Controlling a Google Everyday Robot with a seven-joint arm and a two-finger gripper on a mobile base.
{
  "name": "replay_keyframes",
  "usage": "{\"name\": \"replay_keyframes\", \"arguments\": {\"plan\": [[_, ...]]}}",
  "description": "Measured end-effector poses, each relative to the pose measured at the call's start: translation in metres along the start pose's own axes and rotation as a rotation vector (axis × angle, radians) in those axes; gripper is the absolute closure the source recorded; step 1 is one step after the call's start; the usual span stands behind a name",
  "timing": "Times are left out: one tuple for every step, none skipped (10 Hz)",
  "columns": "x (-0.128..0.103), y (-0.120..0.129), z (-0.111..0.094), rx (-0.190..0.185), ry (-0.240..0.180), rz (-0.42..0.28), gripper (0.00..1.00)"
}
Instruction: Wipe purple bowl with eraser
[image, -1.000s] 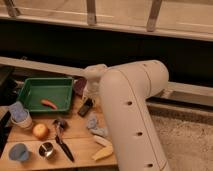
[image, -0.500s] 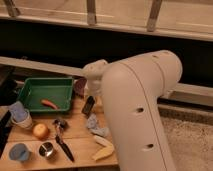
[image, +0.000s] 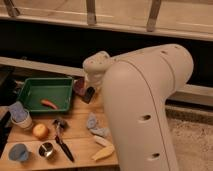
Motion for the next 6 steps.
{"name": "replay_keyframes", "arguments": {"plan": [[-0.0113, 0.0128, -0.0032, -0.02, -0.014, -0.011, 1.0], [-0.0157, 0.0159, -0.0043, -0.025, -0.019, -0.014, 1.0], [-0.0173, 0.0154, -0.0053, -0.027, -0.021, -0.012, 1.0], [-0.0174, 0.0143, -0.0051, -0.026, -0.021, -0.011, 1.0], [-0.0172, 0.0151, -0.0051, -0.026, -0.021, -0.011, 1.0], [-0.0167, 0.0158, -0.0047, -0.026, -0.02, -0.013, 1.0]]}}
